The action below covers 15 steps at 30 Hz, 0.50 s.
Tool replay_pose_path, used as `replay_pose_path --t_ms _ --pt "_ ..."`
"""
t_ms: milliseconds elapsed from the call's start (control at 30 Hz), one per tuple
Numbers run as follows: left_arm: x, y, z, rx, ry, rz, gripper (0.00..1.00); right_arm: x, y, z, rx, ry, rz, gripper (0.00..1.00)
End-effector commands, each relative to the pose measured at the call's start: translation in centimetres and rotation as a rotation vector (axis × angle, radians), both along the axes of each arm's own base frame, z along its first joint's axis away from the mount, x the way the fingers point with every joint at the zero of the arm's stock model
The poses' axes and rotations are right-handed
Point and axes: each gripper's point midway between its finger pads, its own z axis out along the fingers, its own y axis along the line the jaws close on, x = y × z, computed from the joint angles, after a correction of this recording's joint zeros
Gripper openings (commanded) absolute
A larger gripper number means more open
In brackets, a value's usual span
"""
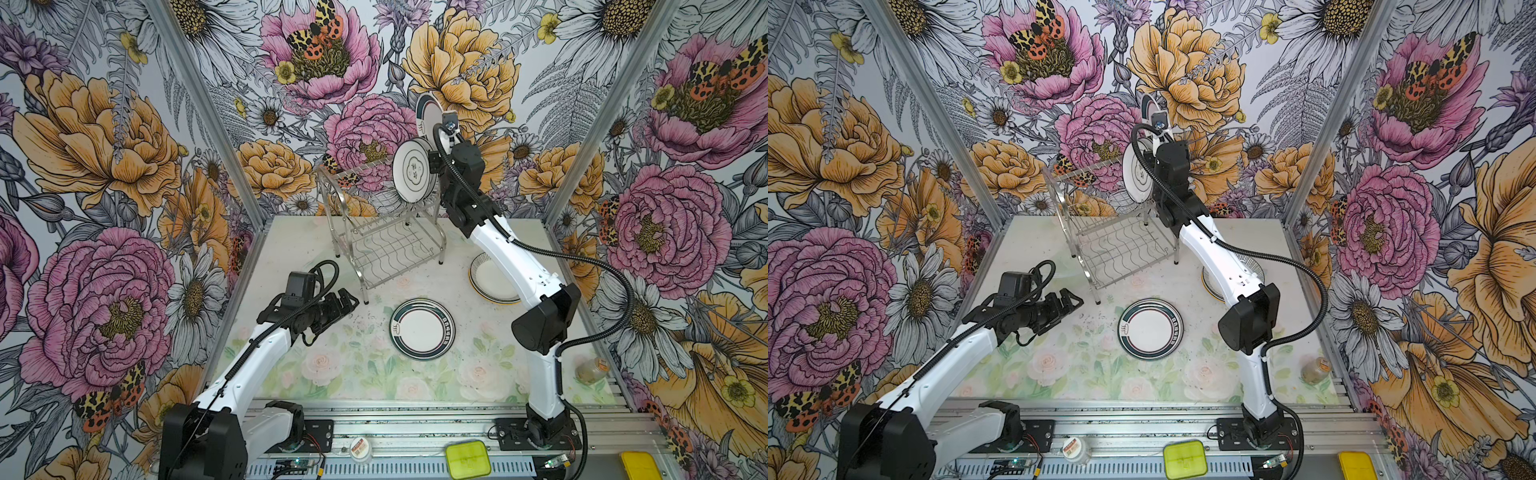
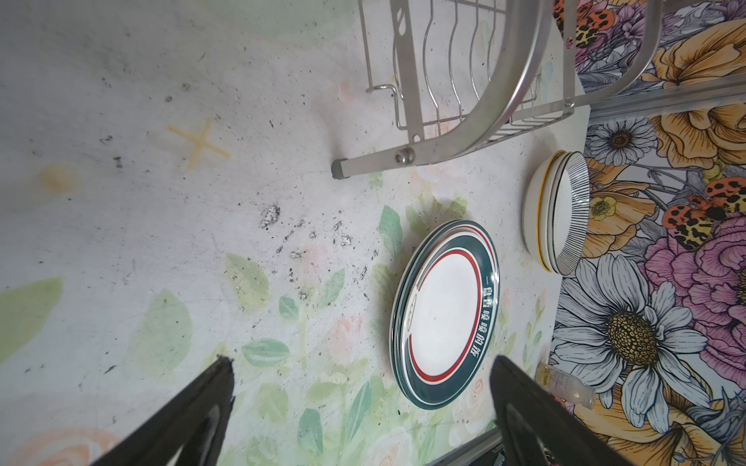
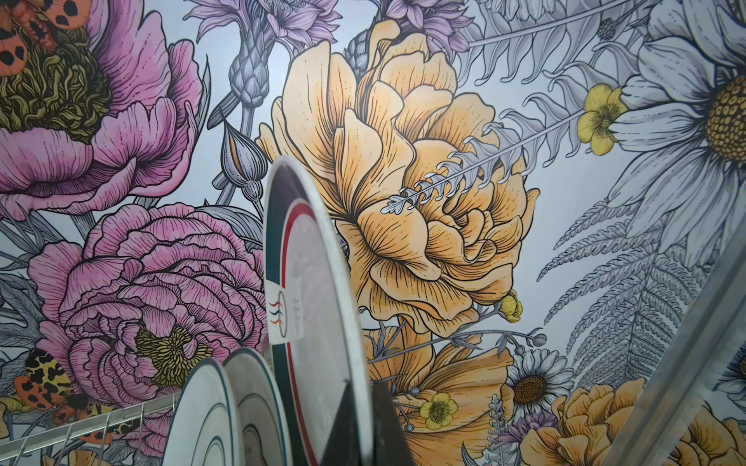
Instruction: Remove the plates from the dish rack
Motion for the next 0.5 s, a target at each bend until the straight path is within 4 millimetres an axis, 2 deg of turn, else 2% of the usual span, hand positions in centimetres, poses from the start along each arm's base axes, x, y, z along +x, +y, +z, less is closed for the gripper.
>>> replay_pose_path --t_ms 0,467 --pt "0.5 0.2 0.6 0.003 -0.045 -0.009 0.99 -2.1 -2.8 4.0 0.017 -0.098 -0.098 0.00" --pt "0.5 0.2 0.5 0.003 -0.041 -0.009 0.99 -3.1 -3.7 5.5 0.007 -0.146 -0.125 0.00"
